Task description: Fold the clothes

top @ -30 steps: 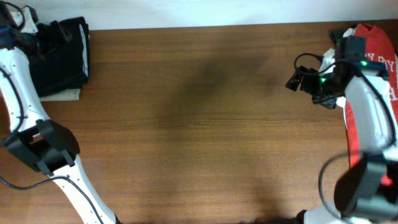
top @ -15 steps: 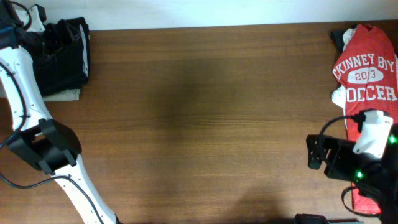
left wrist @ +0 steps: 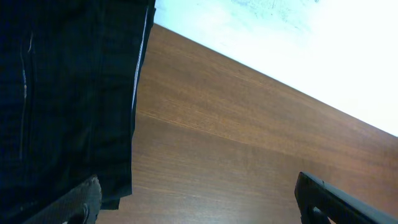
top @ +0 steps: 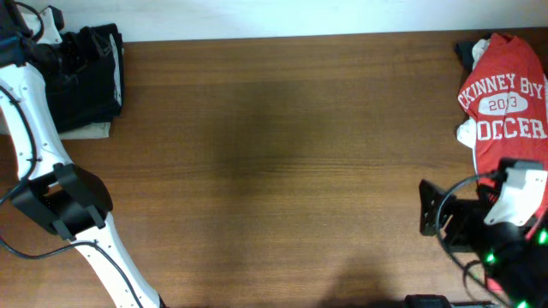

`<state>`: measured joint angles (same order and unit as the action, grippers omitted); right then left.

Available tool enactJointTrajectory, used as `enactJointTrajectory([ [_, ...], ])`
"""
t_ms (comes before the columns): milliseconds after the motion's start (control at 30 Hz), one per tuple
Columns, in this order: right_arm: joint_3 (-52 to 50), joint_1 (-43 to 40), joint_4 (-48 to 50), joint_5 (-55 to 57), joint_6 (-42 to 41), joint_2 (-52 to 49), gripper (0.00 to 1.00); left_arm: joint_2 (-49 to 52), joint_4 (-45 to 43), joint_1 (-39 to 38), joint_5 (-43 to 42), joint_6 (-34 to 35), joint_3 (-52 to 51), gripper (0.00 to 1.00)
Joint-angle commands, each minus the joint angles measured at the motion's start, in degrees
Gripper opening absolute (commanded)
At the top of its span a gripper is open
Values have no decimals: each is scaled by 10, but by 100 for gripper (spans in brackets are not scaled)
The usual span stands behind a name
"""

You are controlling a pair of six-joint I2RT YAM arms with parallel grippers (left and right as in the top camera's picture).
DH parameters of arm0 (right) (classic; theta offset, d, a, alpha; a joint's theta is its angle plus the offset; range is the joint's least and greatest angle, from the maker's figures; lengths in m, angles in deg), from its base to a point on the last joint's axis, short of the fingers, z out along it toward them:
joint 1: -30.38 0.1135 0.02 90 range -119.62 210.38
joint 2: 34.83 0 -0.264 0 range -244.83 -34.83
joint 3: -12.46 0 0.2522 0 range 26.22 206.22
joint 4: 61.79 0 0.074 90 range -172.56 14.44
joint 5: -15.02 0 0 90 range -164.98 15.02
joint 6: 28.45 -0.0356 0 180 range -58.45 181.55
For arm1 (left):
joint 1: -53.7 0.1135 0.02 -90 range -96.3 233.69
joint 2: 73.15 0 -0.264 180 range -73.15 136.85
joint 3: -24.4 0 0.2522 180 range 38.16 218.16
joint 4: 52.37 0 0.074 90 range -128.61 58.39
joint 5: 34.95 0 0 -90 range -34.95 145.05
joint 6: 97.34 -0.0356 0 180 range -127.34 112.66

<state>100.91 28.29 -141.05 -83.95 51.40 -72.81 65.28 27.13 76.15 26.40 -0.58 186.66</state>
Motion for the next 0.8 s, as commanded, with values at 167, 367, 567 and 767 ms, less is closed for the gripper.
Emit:
enactJointTrajectory([
  [167,-432,25,382,52,-66,252,99,-6,-1,2,-9,1,4,99],
  [367,-625,44,564,99,-95,353,99,-5,-1,2,-9,1,4,99],
  [567,-700,43,583,203,-236,378,99,-6,-1,2,-9,1,4,99],
  [767,-744,43,665,184,-172,378,99,-6,-1,2,-9,1,4,99],
])
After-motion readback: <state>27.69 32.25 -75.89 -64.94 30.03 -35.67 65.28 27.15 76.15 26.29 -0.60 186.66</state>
